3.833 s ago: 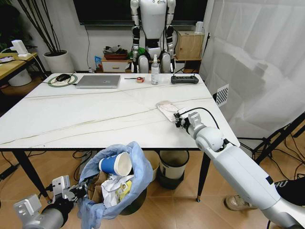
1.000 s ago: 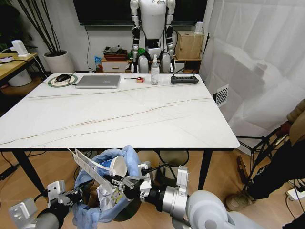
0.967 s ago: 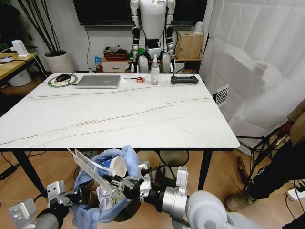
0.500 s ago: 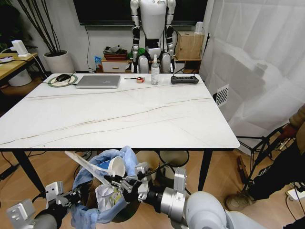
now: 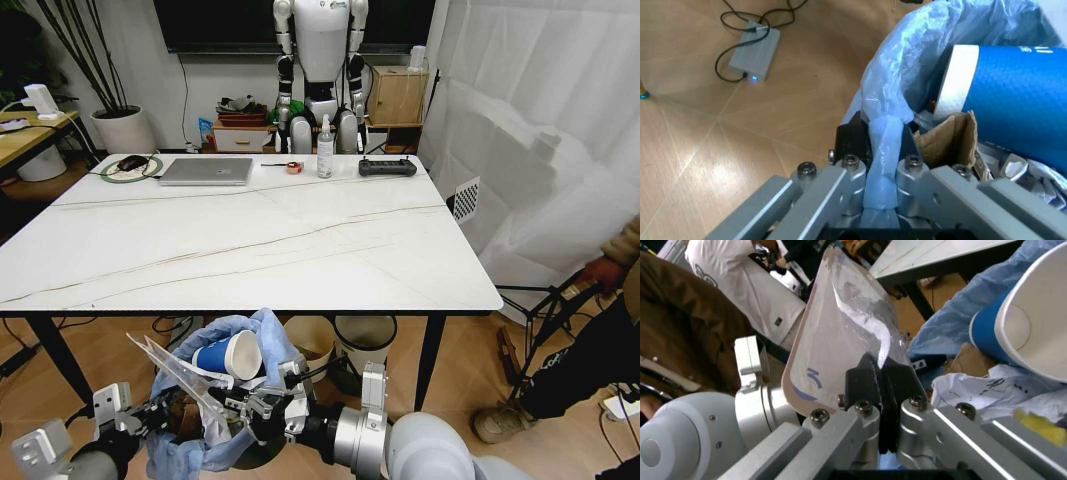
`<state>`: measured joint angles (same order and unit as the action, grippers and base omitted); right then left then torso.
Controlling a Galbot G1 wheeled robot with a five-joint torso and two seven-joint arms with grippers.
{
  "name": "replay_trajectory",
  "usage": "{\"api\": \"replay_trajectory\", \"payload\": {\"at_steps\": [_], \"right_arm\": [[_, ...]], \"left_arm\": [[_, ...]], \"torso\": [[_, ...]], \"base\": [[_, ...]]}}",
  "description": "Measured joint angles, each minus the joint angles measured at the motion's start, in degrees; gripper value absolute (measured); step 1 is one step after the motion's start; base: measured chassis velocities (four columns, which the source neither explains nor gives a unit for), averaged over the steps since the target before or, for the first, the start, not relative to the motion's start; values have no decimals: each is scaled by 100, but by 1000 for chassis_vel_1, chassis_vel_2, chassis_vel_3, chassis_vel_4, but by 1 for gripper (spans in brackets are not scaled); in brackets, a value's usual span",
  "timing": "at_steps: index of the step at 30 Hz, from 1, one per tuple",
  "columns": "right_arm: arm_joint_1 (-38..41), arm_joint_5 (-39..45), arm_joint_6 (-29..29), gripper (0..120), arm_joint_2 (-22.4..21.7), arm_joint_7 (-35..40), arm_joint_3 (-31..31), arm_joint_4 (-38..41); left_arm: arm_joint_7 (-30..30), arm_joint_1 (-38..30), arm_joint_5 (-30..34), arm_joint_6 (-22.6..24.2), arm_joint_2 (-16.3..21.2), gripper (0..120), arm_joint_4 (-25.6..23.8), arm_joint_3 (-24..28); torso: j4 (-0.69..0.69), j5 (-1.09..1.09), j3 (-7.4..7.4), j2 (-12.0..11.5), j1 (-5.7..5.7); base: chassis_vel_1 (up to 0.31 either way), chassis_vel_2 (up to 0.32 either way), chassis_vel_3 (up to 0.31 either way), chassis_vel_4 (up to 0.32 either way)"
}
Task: Pick up the trash bin and place the trash from the table into it.
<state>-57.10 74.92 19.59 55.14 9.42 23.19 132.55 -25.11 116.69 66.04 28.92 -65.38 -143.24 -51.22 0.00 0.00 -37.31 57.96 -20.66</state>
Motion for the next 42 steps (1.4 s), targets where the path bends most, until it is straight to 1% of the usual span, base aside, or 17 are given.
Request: {"api": "replay_trajectory", "payload": {"at_steps": [7, 32, 42], "right_arm": [[25, -54, -9, 0, 72, -26, 40, -119], [-86, -226, -8, 0, 11, -132, 88, -124], [-106, 120, 12, 0, 47, 8, 63, -126]], "left_arm": [[7, 48, -5, 0, -15, 1, 0, -19], [12, 63, 17, -7, -8, 1, 0, -39], [12, 58, 27, -7, -11, 1, 0, -30]], "torso": [[-1, 0, 0, 0, 0], [0, 0, 0, 0, 0], [0, 0, 0, 0, 0]], "base": [[0, 0, 0, 0], [0, 0, 0, 0], [0, 0, 0, 0]]}}
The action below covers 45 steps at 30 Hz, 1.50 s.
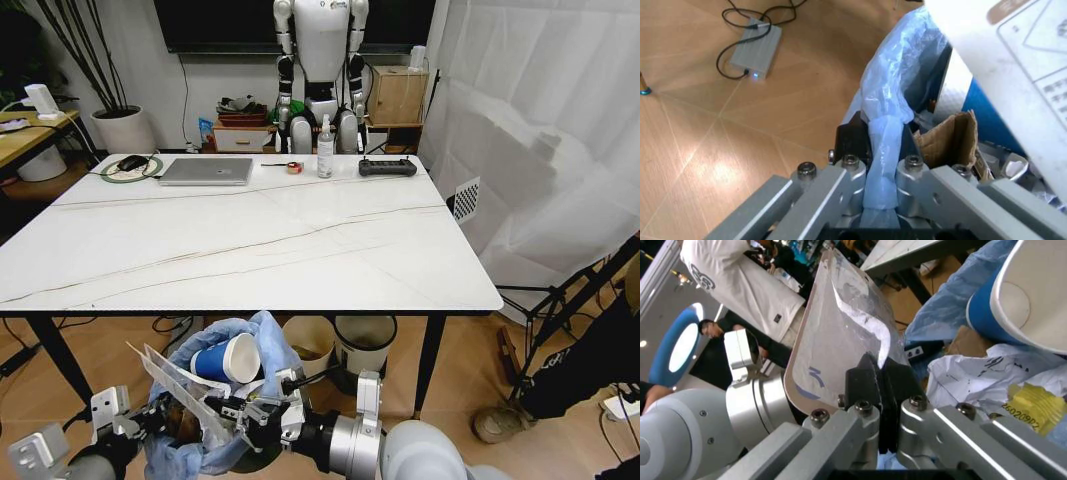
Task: Pick up the trash bin and place the trash from the table into it.
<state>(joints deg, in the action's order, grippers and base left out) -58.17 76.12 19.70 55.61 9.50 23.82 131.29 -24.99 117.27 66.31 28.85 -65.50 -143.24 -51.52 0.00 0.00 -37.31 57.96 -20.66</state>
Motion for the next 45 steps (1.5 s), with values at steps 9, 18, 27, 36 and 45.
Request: {"api": "replay_trajectory", "payload": {"at_steps": [9, 18, 27, 36, 45], "right_arm": [[23, 254, 40, 0, 18, 110, -111, 12], [-21, 219, 70, 14, -11, 124, -122, 44], [-33, 157, 84, 48, -41, 118, -125, 51], [49, 96, 82, 83, -109, 114, -235, 75], [167, 87, 76, 100, -205, 119, -361, 127]], "left_arm": [[0, 10, 3, 0, 4, 1, 0, 8], [-1, 65, -12, 0, -2, 1, 0, 10], [-2, 76, -14, 0, -3, 1, 0, 2], [-2, 56, -18, 2, 12, 1, 0, 27], [0, -6, -29, 7, 16, 1, 0, 84]], "torso": [[0, 0, 0, 0, 0], [0, 0, 0, 0, 0], [0, 0, 0, -1, 0], [0, 0, -1, -1, 0], [0, 0, -1, -1, 0]], "base": [[0, 0, 0, 0], [0, 0, 0, 0], [0, 0, 0, 0], [0, 0, 0, 0], [0, 0, 0, 0]]}}
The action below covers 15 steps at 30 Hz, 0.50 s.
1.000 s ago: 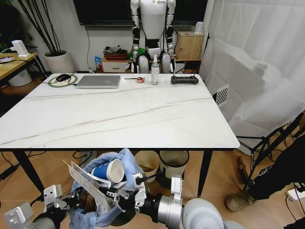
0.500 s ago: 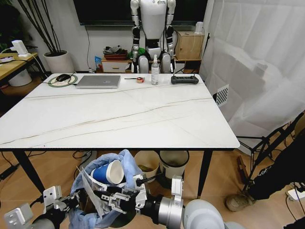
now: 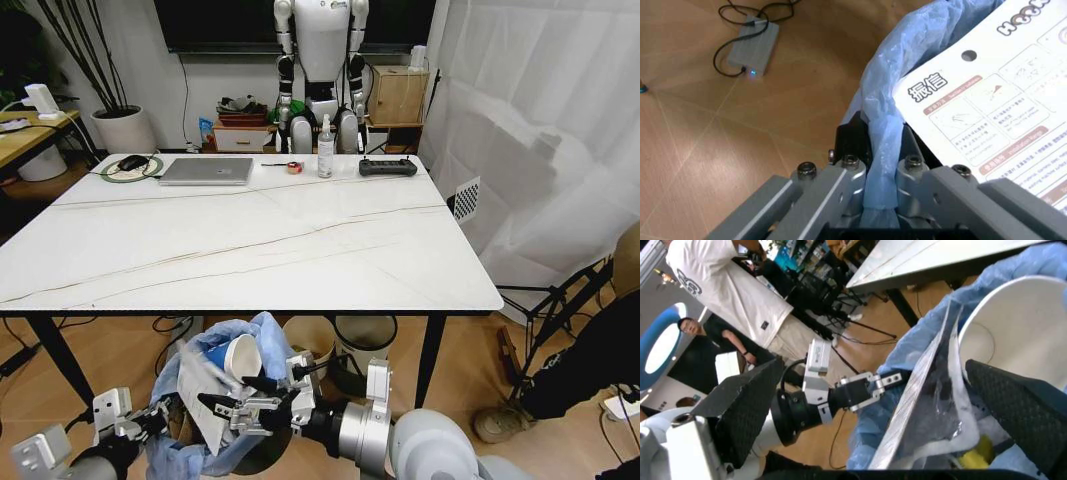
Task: Pick up the trash bin and place the trash from the table into it.
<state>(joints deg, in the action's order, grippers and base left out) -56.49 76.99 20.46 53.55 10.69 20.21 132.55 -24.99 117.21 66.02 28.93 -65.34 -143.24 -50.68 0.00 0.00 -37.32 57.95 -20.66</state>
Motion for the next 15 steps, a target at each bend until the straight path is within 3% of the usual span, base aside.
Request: {"api": "replay_trajectory", "payload": {"at_steps": [13, 15], "right_arm": [[257, -356, -72, 100, -46, 2, -397, -32], [454, -534, -90, 100, -40, 219, -746, -22]], "left_arm": [[10, -57, -11, 9, 35, 1, 0, 35], [23, -75, -25, 12, 58, 1, 0, 57]], "torso": [[0, 0, 1, 0, 0], [-1, 1, 0, 0, 0]], "base": [[0, 0, 0, 0], [0, 0, 0, 0]]}}
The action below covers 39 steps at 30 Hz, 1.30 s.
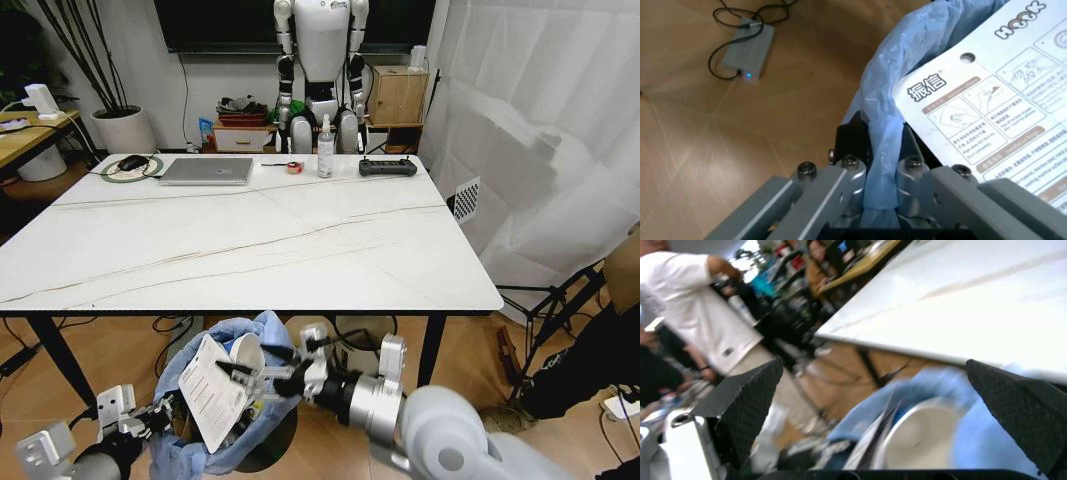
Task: Pick up the trash bin and place the trash from the table into it.
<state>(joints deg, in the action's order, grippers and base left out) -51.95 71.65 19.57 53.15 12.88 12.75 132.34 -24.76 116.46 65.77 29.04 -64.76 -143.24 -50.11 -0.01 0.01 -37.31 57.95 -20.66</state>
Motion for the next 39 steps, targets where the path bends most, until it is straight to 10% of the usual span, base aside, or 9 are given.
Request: {"api": "replay_trajectory", "payload": {"at_steps": [9, 18, 39], "right_arm": [[-390, -722, 216, 100, -499, 532, -1989, 62], [-705, -2265, -441, 100, -457, 260, -2517, -388], [-4754, -3624, -2069, 100, 272, -474, -5818, 66]], "left_arm": [[63, -172, -46, 4, 107, 1, 0, 117], [114, -296, -176, -8, 74, 1, 0, 147], [235, -615, -318, -19, 309, 1, 0, 339]], "torso": [[6, -1, 0, 1, 0], [-2, 1, 0, 1, 0], [1, 0, 1, 2, 1]], "base": [[0, 0, 0, 0], [0, 0, 0, 0], [0, 0, 0, 0]]}}
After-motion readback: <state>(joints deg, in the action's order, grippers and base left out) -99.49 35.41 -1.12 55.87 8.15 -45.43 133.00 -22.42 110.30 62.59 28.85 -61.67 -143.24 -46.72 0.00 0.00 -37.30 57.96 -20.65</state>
